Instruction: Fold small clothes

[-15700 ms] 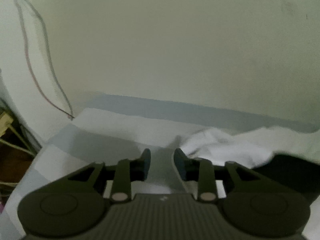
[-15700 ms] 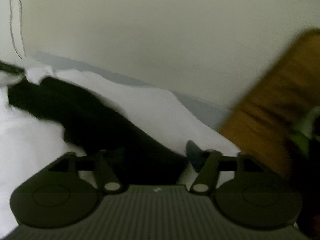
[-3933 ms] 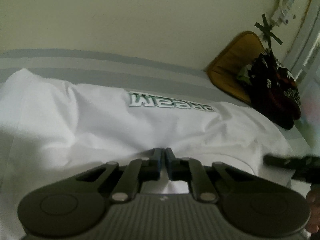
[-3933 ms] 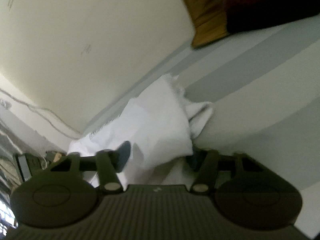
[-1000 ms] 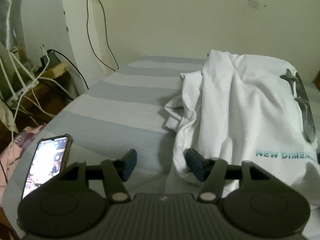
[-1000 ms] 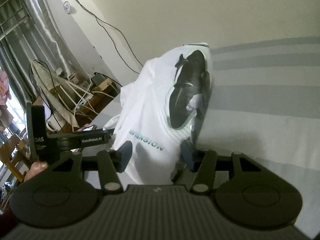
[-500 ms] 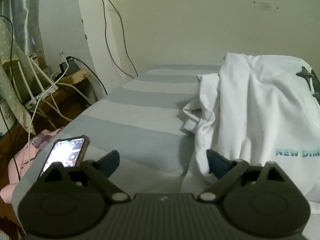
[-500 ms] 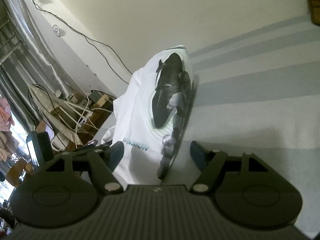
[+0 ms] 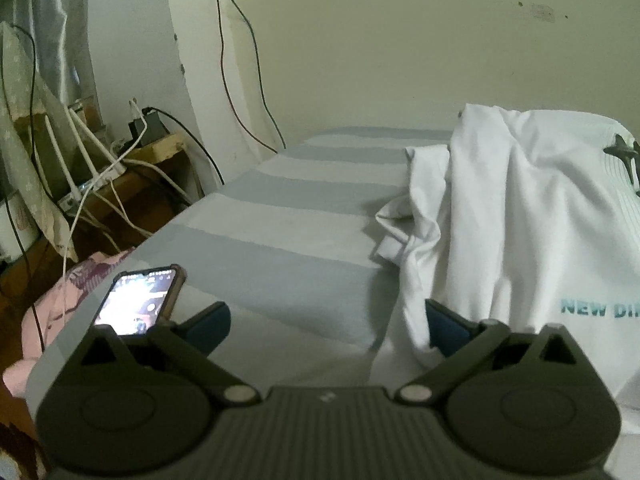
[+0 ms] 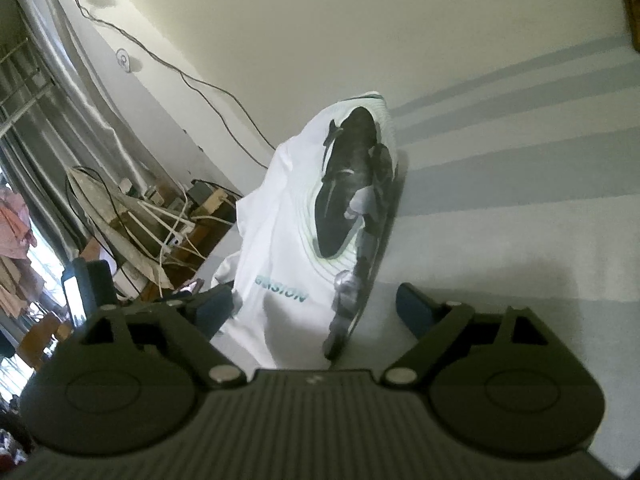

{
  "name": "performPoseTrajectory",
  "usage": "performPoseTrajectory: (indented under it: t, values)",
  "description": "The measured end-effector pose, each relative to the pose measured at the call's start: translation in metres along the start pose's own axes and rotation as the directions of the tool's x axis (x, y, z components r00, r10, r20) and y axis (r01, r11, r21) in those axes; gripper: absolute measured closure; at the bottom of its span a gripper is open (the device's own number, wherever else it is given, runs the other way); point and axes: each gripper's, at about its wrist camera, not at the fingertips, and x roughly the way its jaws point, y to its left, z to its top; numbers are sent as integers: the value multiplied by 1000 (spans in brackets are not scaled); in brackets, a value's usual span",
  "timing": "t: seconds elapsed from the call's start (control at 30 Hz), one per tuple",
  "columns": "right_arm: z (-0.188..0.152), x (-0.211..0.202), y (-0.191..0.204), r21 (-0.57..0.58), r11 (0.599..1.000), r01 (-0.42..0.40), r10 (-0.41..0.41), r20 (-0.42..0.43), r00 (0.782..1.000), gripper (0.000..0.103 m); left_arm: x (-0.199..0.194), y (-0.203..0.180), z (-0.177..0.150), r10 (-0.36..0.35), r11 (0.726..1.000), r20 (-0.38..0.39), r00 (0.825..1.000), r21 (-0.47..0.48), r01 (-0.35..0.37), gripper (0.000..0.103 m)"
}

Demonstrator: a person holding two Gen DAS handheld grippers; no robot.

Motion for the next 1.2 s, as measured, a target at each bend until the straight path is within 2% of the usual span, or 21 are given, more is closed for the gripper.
performPoseTrajectory:
  t: [0.2, 0.53, 0.93, 1.07, 1.2]
  values:
    - [0, 1, 2, -12, 1000, 4, -4, 2, 1000, 10, 2, 8, -1, -34, 998, -20, 999, -56, 33, 0]
    - [-1, 7, 7, -54, 998, 30, -31, -21, 999, 7, -2, 2, -3, -15, 999, -14, 1000, -44, 14, 0]
    - [-6, -1, 7, -30, 998, 56, -55, 31, 998, 6, -2, 4, -3, -26, 997, -35, 999, -79, 23, 0]
    - [-7, 3, 11, -55, 996, 71, -70, 17, 997, 0, -1, 6, -3, -30, 995, -43, 999, -91, 26, 0]
    - [-8, 5, 14, -68, 995, 66, -66, 11, 998, 0, -1, 6, -2, -30, 995, -44, 999, -91, 26, 0]
